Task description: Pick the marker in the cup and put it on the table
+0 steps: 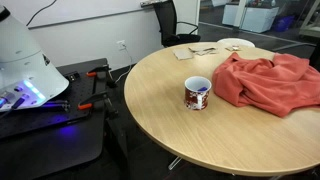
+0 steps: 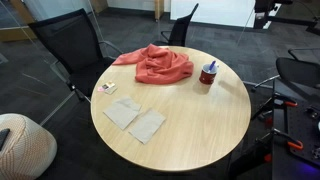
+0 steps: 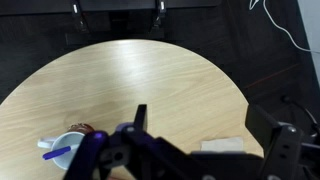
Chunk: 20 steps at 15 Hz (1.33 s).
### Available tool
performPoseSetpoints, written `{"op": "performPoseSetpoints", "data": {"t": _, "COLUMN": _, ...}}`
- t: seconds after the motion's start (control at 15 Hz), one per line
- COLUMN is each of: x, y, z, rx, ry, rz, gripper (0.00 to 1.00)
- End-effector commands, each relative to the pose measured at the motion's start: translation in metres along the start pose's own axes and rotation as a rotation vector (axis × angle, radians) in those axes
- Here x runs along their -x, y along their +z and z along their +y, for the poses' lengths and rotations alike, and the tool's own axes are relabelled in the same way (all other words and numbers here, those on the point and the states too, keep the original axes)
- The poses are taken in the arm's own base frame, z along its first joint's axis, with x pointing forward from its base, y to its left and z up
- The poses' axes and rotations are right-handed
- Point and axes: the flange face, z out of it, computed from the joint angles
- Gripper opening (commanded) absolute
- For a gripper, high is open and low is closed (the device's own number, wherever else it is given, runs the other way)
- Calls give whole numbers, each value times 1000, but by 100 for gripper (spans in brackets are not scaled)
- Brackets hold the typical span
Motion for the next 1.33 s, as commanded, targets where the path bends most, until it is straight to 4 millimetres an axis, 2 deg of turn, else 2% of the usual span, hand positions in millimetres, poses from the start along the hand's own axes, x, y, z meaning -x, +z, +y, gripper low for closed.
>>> {"op": "performPoseSetpoints", "data": {"t": 0.0, "x": 0, "y": 0, "z": 0, "rx": 0, "ry": 0, "rz": -1, "gripper": 100}}
{"op": "performPoseSetpoints", "data": {"t": 0.33, "x": 0, "y": 0, "z": 0, "rx": 0, "ry": 0, "rz": -1, "gripper": 100}}
{"op": "performPoseSetpoints", "data": {"t": 0.73, "x": -28, "y": -2, "z": 13, "rx": -26, "ry": 262, "rz": 199, "gripper": 100}}
{"op": "performPoseSetpoints", "data": {"t": 0.93, "x": -44, "y": 8, "z": 24, "rx": -33, "ry": 403, "rz": 291, "gripper": 100}}
{"op": "performPoseSetpoints", "data": {"t": 1.27, "x": -70, "y": 36, "z": 46, "rx": -46, "ry": 636, "rz": 450, "gripper": 100}}
